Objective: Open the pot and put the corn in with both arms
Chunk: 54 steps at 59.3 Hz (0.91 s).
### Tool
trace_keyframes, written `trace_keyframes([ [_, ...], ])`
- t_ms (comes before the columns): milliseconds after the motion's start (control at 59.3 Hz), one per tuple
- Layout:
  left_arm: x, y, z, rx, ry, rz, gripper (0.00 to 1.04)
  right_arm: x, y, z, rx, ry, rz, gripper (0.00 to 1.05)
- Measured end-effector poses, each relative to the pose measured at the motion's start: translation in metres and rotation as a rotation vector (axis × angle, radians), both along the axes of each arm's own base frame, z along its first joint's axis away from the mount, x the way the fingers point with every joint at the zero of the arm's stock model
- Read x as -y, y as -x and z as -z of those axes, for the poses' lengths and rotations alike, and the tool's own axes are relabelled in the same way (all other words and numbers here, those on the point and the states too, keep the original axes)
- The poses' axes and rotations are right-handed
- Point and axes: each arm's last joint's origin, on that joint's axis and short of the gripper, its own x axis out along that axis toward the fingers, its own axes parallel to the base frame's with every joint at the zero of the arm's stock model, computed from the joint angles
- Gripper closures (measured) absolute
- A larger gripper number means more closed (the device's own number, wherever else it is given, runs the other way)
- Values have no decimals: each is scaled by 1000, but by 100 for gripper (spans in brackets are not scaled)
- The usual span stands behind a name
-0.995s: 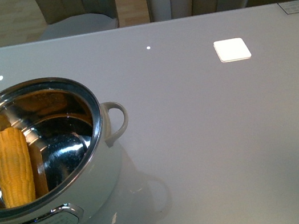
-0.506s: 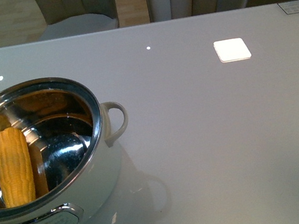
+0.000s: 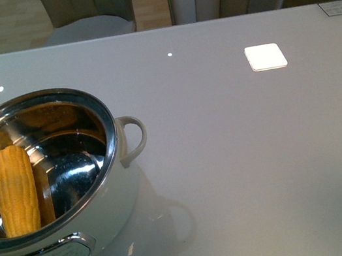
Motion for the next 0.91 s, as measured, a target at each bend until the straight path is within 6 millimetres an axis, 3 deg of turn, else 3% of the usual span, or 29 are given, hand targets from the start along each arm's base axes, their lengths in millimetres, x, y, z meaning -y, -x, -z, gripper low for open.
trace_keyframes([
  [185, 0, 0, 0, 0, 0, 0, 7, 0, 0, 0, 0, 0, 0, 8],
  [910, 0, 0, 0, 0, 0, 0, 7, 0, 0, 0, 0, 0, 0, 9],
])
